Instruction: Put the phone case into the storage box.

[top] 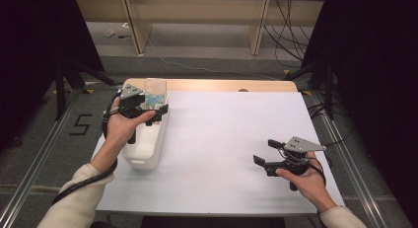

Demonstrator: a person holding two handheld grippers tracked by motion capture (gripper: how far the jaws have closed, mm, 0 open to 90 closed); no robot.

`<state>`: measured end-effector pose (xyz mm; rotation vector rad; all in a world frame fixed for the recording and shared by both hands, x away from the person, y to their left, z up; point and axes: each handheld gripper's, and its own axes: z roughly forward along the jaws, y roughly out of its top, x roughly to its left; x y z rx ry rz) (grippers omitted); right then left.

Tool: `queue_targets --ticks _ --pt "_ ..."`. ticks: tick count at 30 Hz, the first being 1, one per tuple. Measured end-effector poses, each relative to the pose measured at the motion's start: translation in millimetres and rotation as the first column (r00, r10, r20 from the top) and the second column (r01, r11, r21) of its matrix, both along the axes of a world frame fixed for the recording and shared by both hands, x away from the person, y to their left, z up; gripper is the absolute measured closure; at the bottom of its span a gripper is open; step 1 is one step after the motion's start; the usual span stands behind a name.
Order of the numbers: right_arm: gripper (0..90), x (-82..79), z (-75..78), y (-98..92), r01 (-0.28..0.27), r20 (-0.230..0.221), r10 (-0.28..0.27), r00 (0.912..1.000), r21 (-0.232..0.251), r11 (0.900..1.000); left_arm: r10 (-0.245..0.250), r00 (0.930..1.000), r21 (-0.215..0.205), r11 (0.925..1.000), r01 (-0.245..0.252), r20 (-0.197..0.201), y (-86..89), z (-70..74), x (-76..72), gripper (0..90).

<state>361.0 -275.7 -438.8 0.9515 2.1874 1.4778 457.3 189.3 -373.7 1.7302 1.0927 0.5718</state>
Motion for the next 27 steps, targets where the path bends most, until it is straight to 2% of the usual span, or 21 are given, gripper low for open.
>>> queue_targets --ticks 10,18,27 --pt "15.9 0.1 -0.1 0.0 -0.001 0.001 0.001 1.0000 -0.002 1.000 -0.037 0.9993 -0.008 0.9993 0.037 0.006 -9.1 -5.8 -16.7 5.0" --pt "15.9 0.0 0.0 -0.1 -0.001 0.001 0.001 1.0000 -0.002 1.000 -0.081 0.9965 -0.011 0.9966 0.081 0.020 -17.2 -7.6 -29.2 5.7" --pt "15.9 0.0 0.0 0.2 0.000 0.001 0.000 1.0000 0.000 1.000 -0.118 0.9929 -0.012 0.9929 0.118 0.016 -20.7 -14.7 -43.5 6.1"
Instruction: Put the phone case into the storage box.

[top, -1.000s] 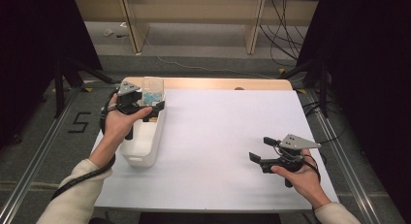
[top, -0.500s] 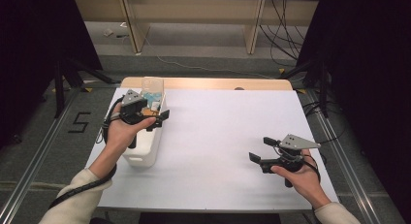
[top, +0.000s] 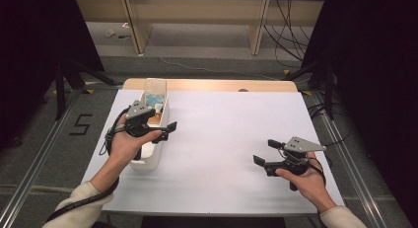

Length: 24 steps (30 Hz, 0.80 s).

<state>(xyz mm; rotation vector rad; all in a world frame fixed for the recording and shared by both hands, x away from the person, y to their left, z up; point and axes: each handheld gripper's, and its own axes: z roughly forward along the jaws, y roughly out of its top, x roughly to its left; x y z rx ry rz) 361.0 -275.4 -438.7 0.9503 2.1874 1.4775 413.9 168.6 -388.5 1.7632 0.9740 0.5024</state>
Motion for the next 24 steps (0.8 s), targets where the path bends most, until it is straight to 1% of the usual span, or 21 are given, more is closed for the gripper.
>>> queue_targets --ticks 5,14,17,23,24 --pt "15.9 0.0 -0.1 0.0 0.000 0.001 0.000 1.0000 -0.001 1.000 -0.022 0.9998 0.002 0.9998 0.022 0.003 -2.4 -5.7 -7.5 6.3" --pt "15.9 0.0 0.0 -0.1 -0.001 0.000 0.001 1.0000 -0.001 1.000 -0.057 0.9983 -0.012 0.9983 0.057 0.015 -5.0 -11.8 -17.7 6.5" --pt "15.9 0.0 0.0 0.0 -0.002 0.002 0.002 1.0000 0.000 1.000 -0.061 0.9980 -0.022 0.9978 0.062 0.015 -5.7 -13.3 -21.3 6.6" --pt "15.9 -0.1 0.0 0.2 -0.002 0.002 0.002 1.0000 0.001 1.000 -0.067 0.9974 -0.023 0.9974 0.068 0.028 -5.9 -16.2 -26.7 7.2" --pt "15.9 0.0 0.0 0.2 -0.002 0.002 0.002 1.0000 0.002 1.000 -0.065 0.9975 -0.028 0.9975 0.065 0.027 -5.7 -16.6 -27.2 7.2"
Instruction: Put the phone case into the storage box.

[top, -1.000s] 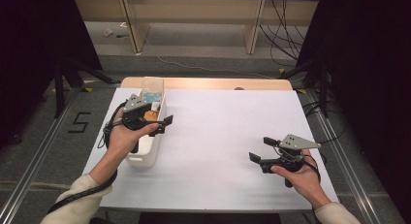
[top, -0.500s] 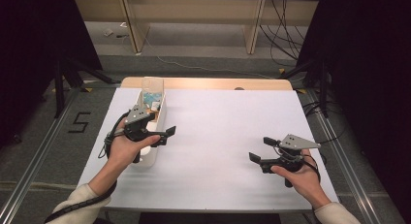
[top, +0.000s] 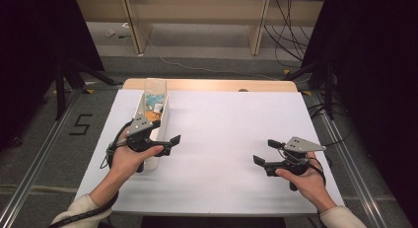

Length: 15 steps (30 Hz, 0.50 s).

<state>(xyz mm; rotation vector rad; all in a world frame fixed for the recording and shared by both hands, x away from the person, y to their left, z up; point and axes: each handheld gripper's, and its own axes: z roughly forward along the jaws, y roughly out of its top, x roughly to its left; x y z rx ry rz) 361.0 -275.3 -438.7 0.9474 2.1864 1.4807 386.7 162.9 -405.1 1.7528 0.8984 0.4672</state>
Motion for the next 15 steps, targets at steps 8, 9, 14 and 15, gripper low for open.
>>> queue_targets --ticks 8,9,14,15 --pt "15.9 0.0 -0.1 0.0 0.000 0.000 0.000 1.0000 -0.001 1.000 -0.003 0.9999 -0.008 1.0000 0.003 0.014 0.8 -1.5 -4.8 7.3" --pt "15.9 0.0 -0.1 0.0 0.000 0.000 0.000 1.0000 -0.001 1.000 -0.002 0.9999 -0.009 1.0000 0.002 0.015 1.3 -1.9 -5.2 7.3" --pt "15.9 0.1 -0.1 0.0 0.001 -0.001 -0.001 1.0000 -0.001 1.000 -0.001 0.9998 -0.008 1.0000 0.001 0.020 3.3 -4.7 -7.9 7.2" --pt "15.9 0.1 -0.2 0.0 0.001 0.000 -0.001 1.0000 -0.001 1.000 0.000 0.9998 -0.008 1.0000 0.000 0.021 3.6 -5.2 -8.5 7.2"
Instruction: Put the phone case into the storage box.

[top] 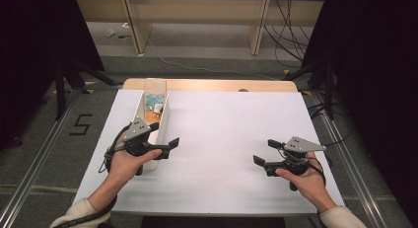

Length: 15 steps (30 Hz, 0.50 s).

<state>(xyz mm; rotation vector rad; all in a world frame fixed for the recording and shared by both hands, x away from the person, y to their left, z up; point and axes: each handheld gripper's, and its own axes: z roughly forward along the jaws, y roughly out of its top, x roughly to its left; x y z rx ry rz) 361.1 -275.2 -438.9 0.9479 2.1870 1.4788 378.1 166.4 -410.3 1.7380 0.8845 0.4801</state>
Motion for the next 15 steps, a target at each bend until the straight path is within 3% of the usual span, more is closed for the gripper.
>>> queue_targets --ticks 15 --pt "15.9 -0.1 0.2 -0.1 0.001 0.001 -0.001 1.0000 0.000 1.000 0.002 1.0000 0.000 1.0000 -0.002 0.006 3.5 -6.8 -6.4 6.6"
